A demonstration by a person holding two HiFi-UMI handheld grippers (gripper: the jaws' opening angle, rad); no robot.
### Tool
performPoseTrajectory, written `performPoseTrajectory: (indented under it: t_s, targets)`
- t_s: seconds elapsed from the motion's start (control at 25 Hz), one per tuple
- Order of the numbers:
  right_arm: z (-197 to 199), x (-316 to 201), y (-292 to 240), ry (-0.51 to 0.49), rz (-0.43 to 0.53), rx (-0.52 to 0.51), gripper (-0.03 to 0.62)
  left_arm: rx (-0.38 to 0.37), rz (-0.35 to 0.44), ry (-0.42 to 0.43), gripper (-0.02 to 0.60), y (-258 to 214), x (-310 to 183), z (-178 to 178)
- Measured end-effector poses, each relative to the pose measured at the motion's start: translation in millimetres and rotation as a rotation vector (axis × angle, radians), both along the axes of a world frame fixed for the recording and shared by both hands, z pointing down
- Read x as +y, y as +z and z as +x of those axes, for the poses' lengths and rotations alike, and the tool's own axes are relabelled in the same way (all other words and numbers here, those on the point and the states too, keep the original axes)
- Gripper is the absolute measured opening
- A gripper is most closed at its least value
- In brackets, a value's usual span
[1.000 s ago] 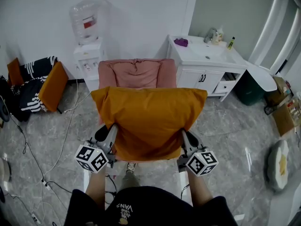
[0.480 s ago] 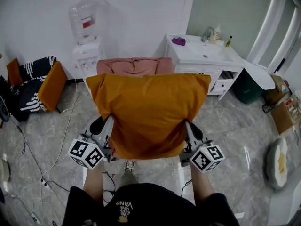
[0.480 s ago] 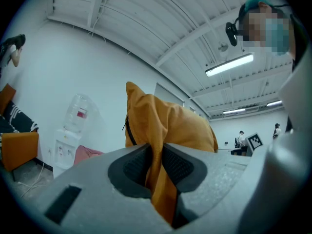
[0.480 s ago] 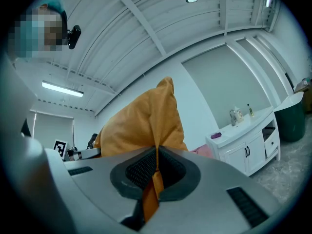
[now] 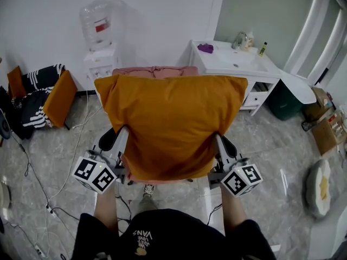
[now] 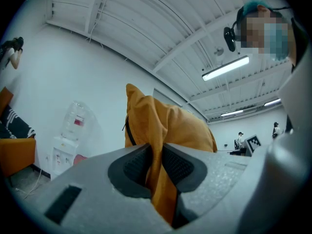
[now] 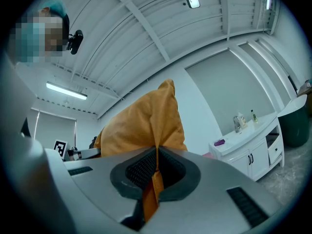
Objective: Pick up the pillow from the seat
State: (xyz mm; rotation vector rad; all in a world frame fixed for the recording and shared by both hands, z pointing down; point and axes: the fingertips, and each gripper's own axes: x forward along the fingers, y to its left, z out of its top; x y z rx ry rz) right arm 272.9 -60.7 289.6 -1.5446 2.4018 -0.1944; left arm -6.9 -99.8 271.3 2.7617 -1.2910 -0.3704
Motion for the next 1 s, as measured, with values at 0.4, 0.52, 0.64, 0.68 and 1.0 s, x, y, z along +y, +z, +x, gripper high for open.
performPoseTrajectory:
  t_s: [0.4, 0.52, 0.64, 0.68, 1.0]
  targets:
    - [0.0, 2.1, -2.2, 0.002, 0.000, 0.004, 0.009, 0.003, 0.011, 0.001, 0.080, -7.6, 5.0, -0.7]
    - [-1.6, 2.6, -0.9, 0.001, -0.004, 0.005, 0.009, 0.002, 0.007, -0.002, 0.080, -6.3, 5.1, -2.5]
    - [-3.1, 3.2, 1.9, 0.000, -0.007, 0.007, 0.009, 0.002, 0.002, -0.003, 0.080, -2.8, 5.6, -4.0]
    - [-3.3, 3.2, 2.7, 0.001, -0.009, 0.008, 0.009, 0.001, 0.001, -0.003, 0.080, -1.8, 5.8, -4.3]
    - [-6.3, 0.1, 3.9, 0.001, -0.013, 0.008, 0.009, 0.000, -0.003, -0.006, 0.080, -0.3, 2.8, -7.3]
